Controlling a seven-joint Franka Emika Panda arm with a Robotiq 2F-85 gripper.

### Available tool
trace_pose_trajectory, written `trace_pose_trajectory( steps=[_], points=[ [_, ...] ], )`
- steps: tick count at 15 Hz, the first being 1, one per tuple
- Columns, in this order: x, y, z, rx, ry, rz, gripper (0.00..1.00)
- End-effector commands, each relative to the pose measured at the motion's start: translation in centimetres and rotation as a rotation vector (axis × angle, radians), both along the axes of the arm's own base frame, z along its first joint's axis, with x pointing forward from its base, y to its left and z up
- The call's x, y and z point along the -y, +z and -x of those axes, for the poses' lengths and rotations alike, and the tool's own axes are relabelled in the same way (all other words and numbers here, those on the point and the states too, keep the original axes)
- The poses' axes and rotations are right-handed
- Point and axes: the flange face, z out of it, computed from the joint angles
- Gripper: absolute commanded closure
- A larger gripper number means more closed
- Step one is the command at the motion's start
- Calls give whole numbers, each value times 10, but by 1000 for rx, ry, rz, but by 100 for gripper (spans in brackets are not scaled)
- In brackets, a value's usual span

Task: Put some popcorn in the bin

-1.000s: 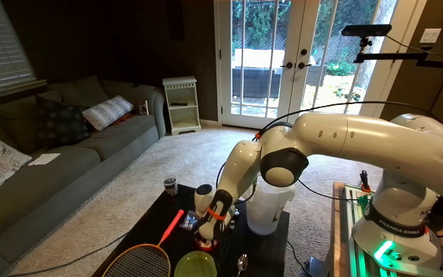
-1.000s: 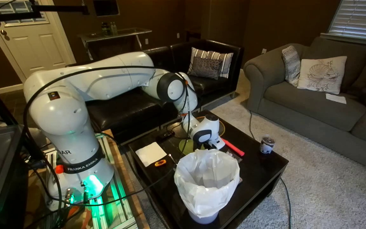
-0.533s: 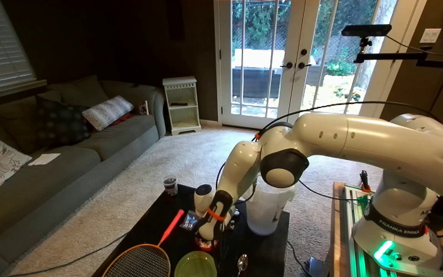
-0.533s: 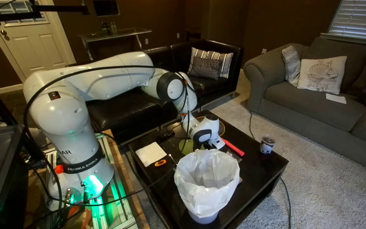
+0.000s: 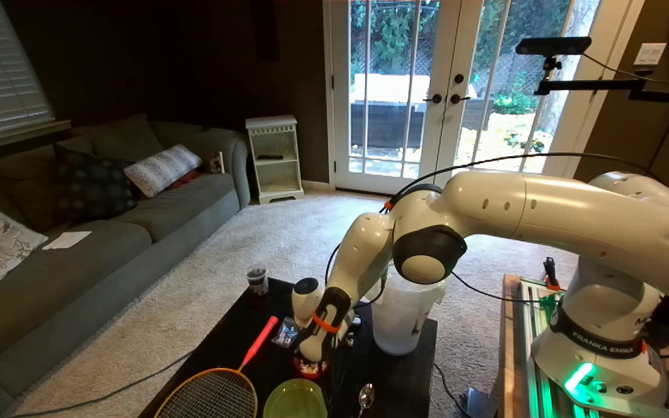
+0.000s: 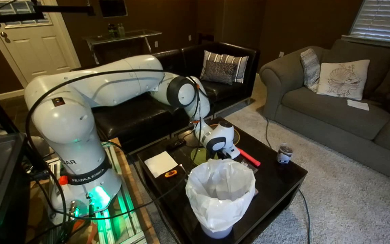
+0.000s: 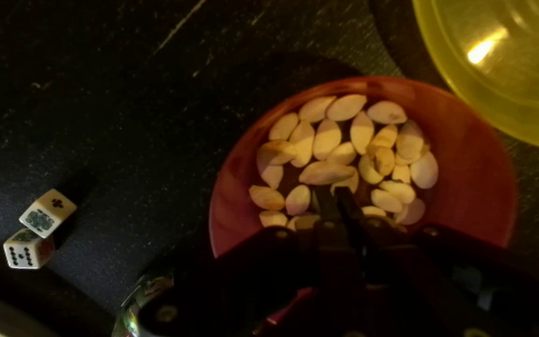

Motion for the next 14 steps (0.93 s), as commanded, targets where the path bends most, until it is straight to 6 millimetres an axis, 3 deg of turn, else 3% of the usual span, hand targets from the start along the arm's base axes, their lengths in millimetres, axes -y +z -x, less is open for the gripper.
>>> trace_pose_trajectory(
  steps=[1,8,14],
  points=[
    [-1,0,-1,8,-17,13,99],
    [5,21,3,73,-26,9,99],
    [10,47,18,134,-26,25,99]
  ],
)
